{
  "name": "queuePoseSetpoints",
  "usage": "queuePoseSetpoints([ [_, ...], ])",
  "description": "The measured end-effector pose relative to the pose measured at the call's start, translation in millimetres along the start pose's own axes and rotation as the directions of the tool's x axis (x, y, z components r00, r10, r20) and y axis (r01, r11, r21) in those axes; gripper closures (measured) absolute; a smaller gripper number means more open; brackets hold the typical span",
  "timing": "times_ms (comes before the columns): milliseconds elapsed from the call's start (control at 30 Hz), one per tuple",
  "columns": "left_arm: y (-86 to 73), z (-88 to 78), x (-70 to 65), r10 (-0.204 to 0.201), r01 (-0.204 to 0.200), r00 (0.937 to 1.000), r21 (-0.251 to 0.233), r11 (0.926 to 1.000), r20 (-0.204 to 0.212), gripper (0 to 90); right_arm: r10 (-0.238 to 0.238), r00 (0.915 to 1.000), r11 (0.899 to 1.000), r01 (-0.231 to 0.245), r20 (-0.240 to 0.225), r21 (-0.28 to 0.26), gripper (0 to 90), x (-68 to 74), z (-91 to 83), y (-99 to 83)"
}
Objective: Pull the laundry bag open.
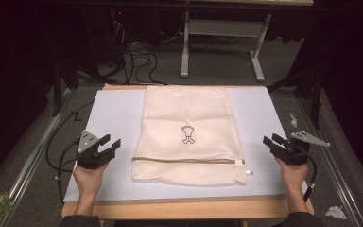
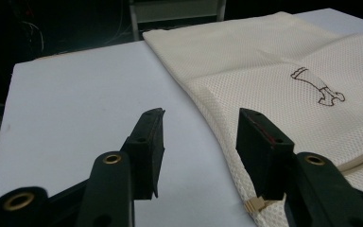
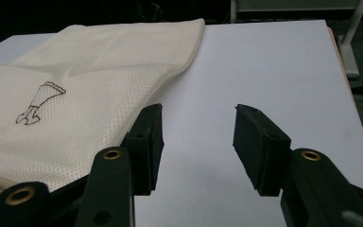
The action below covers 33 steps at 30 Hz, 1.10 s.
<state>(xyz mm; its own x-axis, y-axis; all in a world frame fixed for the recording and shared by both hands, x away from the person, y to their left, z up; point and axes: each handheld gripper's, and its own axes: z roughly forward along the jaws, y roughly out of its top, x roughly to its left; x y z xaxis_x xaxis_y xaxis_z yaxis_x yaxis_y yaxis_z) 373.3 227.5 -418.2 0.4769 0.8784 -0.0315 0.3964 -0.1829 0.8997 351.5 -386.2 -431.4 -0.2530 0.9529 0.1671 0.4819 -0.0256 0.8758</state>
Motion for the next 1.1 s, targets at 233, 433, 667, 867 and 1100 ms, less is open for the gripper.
queuePoseSetpoints([
  [233,0.4,5.9,3.3,-0.01,0.01,0.9999,0.005,0.9999,0.008,51.5,0.02,0.9992,1.0,-0.019,0.035,-0.023,53.1,-4.9,1.4,-0.5],
  [433,0.4,9.7,6.3,-0.014,0.014,0.9999,0.009,0.9999,0.004,51.4,-0.025,0.9975,1.0,0.025,0.066,-0.013,47.8,-6.4,1.5,1.4],
  [667,0.3,15.7,10.6,-0.029,0.029,0.9996,0.015,0.9995,-0.006,51.1,-0.018,0.996,1.0,0.019,0.087,-0.003,46.1,-10.8,7.2,0.1],
  [867,-0.7,22.4,13.1,-0.037,0.037,0.9993,0.02,0.9991,0.003,50.5,-0.062,0.9926,0.998,0.058,0.104,0.032,44.2,-7.0,16.6,-1.0],
  [1100,-0.4,29.6,13.1,-0.041,0.041,0.9992,0.022,0.9989,-0.002,50.1,-0.06,0.9924,0.998,0.056,0.107,0.037,43.3,-8.9,17.3,-1.6],
])
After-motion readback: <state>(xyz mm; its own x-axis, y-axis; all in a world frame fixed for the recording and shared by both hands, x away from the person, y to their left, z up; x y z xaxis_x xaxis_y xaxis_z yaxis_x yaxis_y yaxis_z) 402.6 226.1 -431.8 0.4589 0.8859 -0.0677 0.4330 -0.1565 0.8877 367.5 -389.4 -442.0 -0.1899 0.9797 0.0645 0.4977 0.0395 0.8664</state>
